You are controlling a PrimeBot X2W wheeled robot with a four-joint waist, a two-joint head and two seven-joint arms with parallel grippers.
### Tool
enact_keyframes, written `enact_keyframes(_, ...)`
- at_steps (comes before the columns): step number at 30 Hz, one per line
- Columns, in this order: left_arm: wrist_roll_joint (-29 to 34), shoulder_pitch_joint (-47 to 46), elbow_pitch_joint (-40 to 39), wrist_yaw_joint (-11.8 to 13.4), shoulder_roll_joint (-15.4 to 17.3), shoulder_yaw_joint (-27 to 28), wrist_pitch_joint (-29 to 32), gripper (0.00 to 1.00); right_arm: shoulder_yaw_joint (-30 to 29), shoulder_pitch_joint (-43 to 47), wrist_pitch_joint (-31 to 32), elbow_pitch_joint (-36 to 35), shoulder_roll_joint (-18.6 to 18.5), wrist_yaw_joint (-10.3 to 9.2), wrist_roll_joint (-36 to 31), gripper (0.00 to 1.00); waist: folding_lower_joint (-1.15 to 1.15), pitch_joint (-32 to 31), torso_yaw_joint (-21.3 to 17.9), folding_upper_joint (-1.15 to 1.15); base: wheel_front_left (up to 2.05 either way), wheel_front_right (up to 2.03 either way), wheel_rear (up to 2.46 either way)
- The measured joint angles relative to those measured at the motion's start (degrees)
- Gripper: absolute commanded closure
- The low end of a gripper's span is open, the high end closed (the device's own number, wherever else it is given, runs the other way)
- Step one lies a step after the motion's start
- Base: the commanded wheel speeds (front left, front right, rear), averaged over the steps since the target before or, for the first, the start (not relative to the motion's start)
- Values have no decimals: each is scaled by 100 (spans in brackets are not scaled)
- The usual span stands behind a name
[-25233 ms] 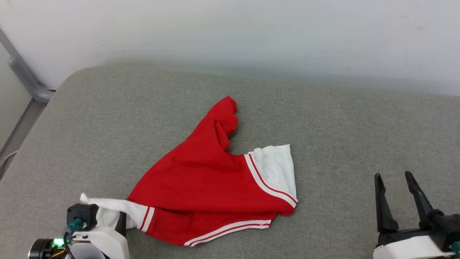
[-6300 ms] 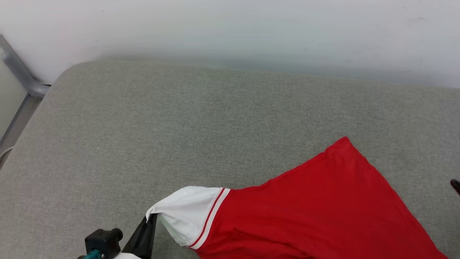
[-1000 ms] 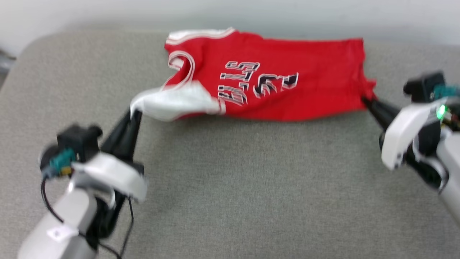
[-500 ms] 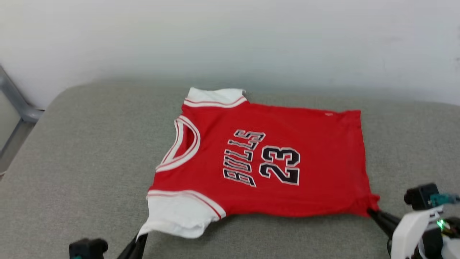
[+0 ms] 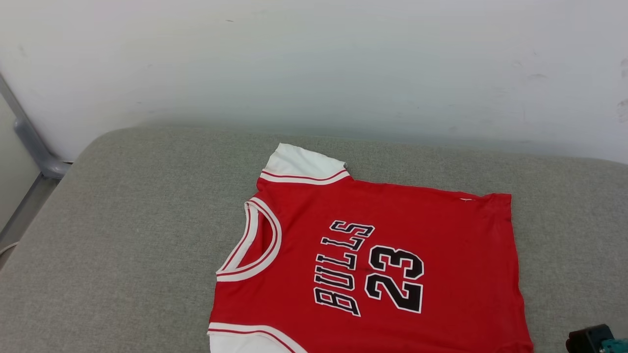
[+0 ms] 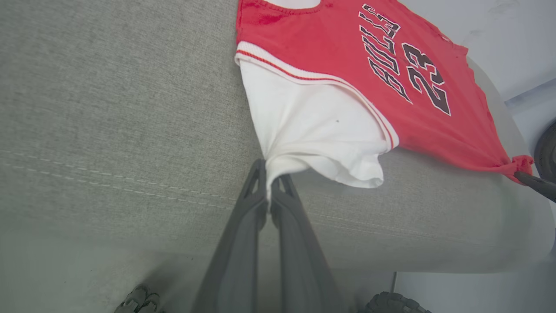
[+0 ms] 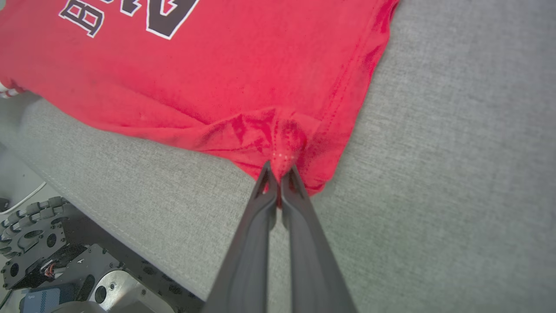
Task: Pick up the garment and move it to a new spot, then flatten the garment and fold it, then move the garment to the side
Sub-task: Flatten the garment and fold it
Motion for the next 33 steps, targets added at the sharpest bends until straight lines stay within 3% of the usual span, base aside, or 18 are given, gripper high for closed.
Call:
enact_keyframes(9,474,-423,20,-1,119,-23,-163,100,-834,216,167,-548,197,0,-233,100,1,29,-49,0,0,0,0)
enact_keyframes(21,1040,-2413,690,-563,263,-149,315,100,-1440,70,555,-1009,453,0,-461,100,1,373,-188,0,0,0,0)
enact_keyframes(33,1362,-4193,1929,-1169,79,-286,622,100,-1301,-903,864,-929,633,-1,-633,100,2,1305,-436,0,0,0,0)
